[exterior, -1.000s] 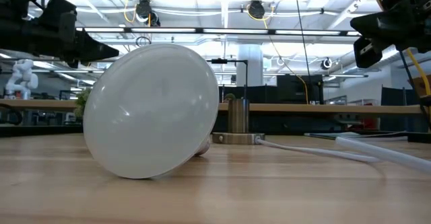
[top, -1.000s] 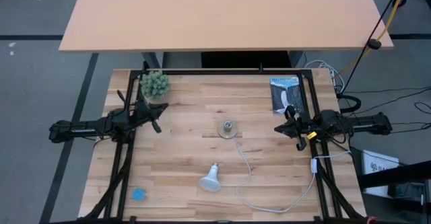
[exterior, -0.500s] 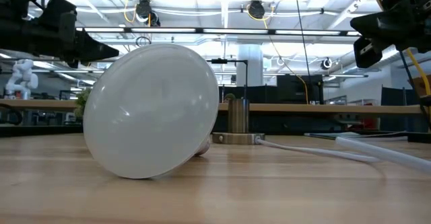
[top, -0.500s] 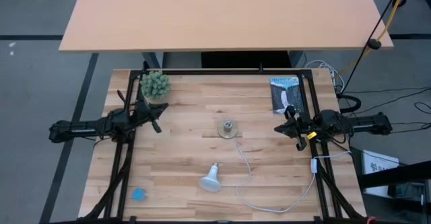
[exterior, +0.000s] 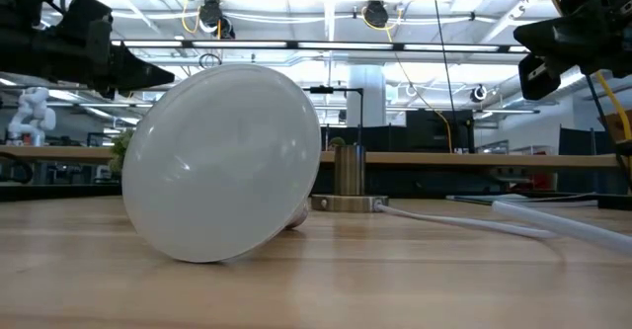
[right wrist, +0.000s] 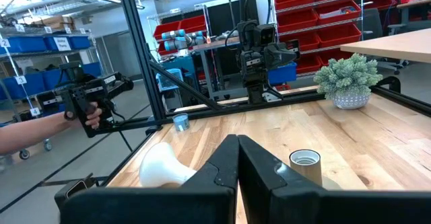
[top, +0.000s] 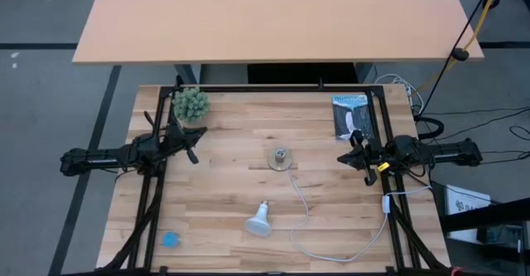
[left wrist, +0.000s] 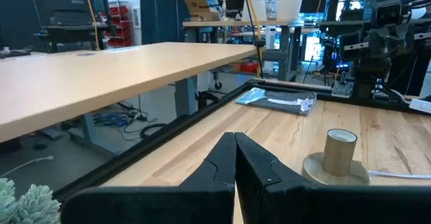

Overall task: Screw lightbulb
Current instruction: Insert the lightbulb into the lamp

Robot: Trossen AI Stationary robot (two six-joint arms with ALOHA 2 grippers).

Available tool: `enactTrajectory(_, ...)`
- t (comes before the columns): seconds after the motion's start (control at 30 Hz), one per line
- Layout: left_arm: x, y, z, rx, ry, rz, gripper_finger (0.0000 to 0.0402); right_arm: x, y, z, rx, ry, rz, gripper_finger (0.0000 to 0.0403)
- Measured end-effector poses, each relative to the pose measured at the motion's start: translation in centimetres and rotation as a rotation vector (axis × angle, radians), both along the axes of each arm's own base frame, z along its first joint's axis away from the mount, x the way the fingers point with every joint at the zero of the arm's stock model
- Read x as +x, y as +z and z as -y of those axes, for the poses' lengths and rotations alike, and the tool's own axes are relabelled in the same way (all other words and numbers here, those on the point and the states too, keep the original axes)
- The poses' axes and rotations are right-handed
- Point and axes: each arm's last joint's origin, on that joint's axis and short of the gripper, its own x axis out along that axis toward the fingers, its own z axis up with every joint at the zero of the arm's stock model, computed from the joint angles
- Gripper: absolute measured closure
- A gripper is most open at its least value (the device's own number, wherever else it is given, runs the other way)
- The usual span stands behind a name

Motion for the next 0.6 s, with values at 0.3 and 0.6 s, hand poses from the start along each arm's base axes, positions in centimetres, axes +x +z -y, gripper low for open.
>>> enactTrajectory(0.3, 0.08, -0.01, 0.15, -0.162, -0.058, 0.083, 0.0401, 0.00, 0.00, 0.00, 0.000, 0.000, 0.000, 0.0403)
enactTrajectory(0.6, 0.07, -0.03, 0.11, -0.215, -0.045, 0.110, 0.0355, 0.00, 0.00, 0.00, 0.000, 0.000, 0.000, 0.0403)
